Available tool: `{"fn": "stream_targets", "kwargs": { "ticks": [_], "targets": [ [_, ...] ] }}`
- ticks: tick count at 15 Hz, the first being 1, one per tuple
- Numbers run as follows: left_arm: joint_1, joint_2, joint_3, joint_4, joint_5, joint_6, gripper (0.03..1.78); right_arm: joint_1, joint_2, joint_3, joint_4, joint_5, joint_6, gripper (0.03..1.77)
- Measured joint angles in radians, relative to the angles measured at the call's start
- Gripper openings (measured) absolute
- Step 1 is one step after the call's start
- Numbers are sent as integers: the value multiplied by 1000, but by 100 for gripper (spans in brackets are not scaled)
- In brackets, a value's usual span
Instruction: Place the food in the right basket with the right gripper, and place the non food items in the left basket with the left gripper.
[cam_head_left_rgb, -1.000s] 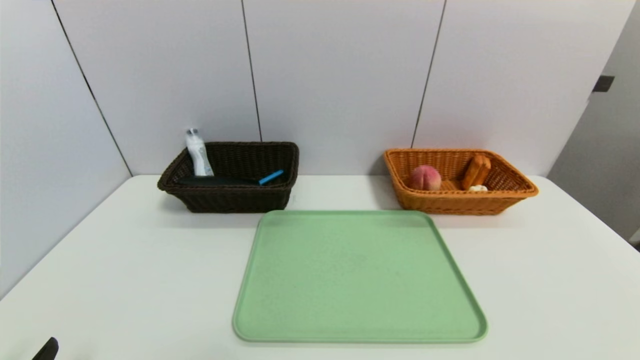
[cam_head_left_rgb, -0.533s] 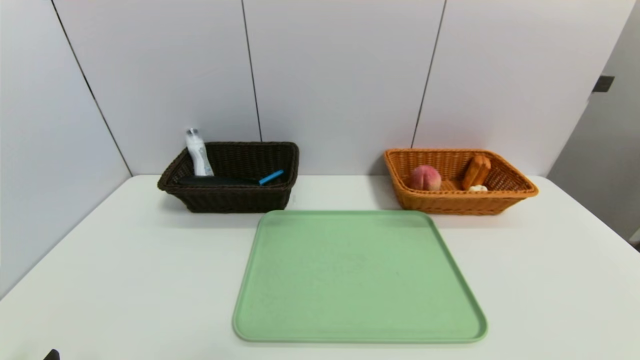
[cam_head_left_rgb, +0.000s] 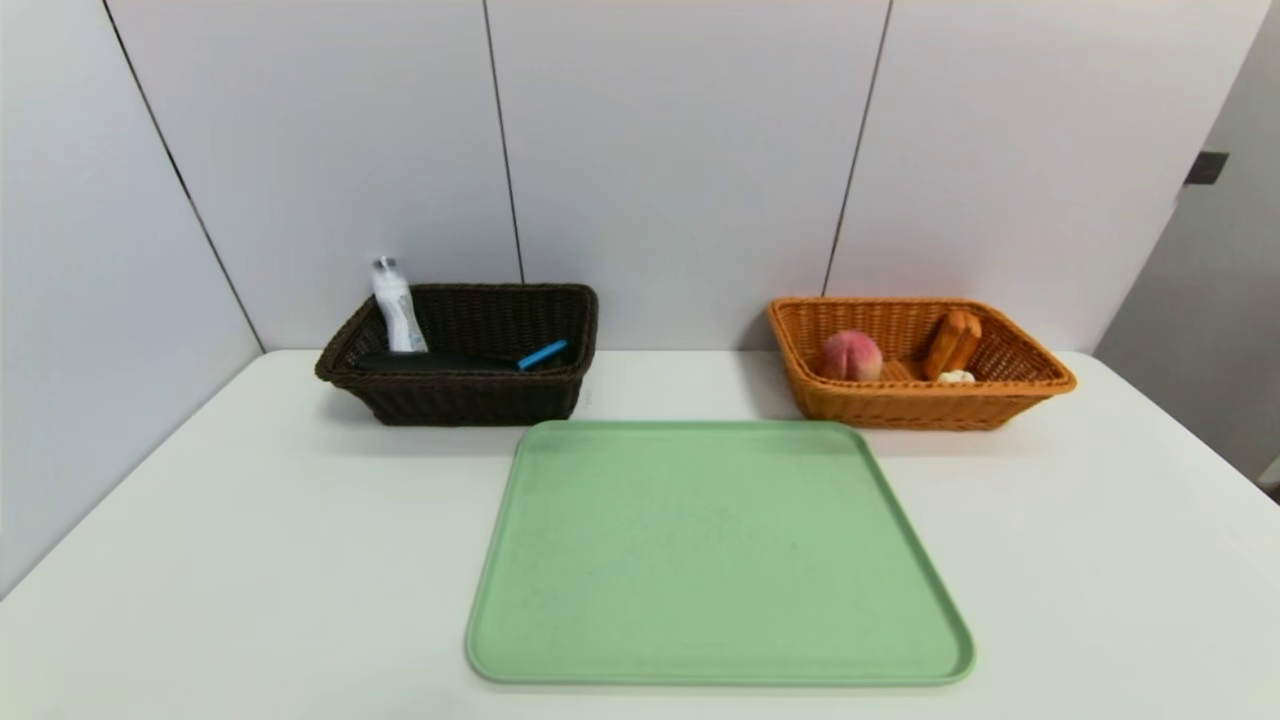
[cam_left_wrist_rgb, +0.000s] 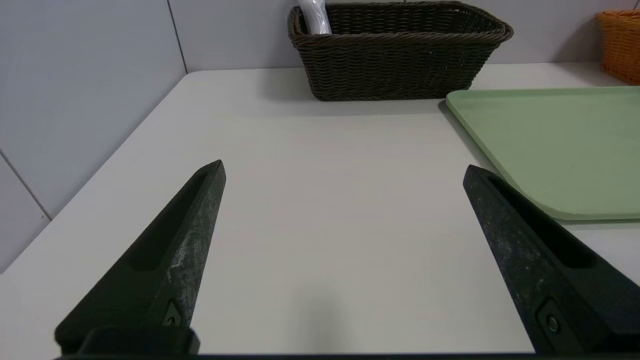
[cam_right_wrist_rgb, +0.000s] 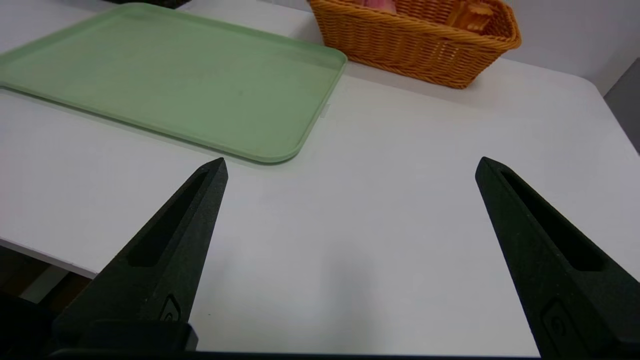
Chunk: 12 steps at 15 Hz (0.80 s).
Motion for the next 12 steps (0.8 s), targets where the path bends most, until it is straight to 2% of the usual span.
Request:
{"fn": "stream_targets", "kwargs": {
  "ticks": [3,6,9,12],
  "targets": [
    [-1,-12,0,-15,2,33,169,-1,-29,-4,-47,-1,0,171],
    [-1,-14,0,-53,1,67,169,-1,-38,46,-169,-9,1,171],
    [-1,-14,-26,-89,-1,124,169,0,-40,175,-415,-15,-4,171],
    [-1,-14,-11,-142,-2,125,169,-1,-40,292,-646,-17,-9,171]
  ]
}}
